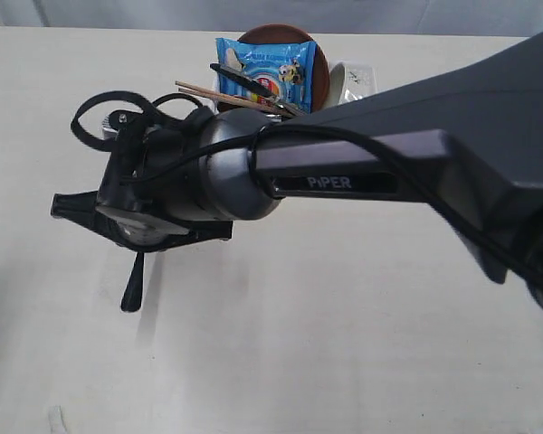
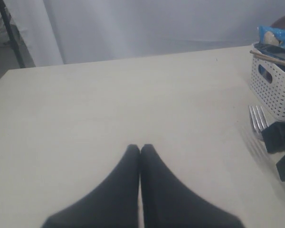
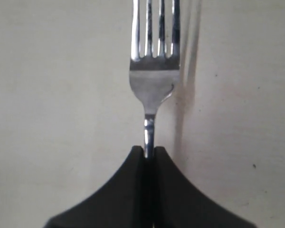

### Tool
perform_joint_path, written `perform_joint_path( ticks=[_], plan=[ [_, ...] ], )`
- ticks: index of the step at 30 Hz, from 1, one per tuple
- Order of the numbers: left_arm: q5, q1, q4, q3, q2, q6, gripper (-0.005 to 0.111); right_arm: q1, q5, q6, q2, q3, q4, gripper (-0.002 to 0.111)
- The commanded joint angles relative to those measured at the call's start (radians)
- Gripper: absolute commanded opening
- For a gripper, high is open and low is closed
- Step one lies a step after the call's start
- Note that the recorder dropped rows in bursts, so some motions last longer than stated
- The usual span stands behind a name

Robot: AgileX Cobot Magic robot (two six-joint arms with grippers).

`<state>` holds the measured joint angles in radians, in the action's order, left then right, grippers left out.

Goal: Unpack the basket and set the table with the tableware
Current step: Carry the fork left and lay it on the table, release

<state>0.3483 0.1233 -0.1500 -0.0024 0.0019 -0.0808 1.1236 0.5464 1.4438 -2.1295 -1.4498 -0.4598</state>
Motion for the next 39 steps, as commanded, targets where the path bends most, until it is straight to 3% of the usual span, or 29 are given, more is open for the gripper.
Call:
perform_joint_path(
  ticks=[1, 37, 39],
  plan=[
    [-0.001, 0.005, 0.002, 0.002, -0.002, -0.002, 0.0, 0.03, -0.02, 0.015, -0.027, -0.002, -0.007, 0.002],
    [-0.001, 0.005, 0.002, 0.002, -0.002, -0.002, 0.0, 0.064, -0.02, 0.059, -0.088, -0.002, 0.032, 0.002],
    [-0.001, 0.005, 0.002, 0.002, -0.002, -0.002, 0.0, 0.064, -0.02, 0.059, -0.088, -0.002, 0.032, 0.007]
  ],
)
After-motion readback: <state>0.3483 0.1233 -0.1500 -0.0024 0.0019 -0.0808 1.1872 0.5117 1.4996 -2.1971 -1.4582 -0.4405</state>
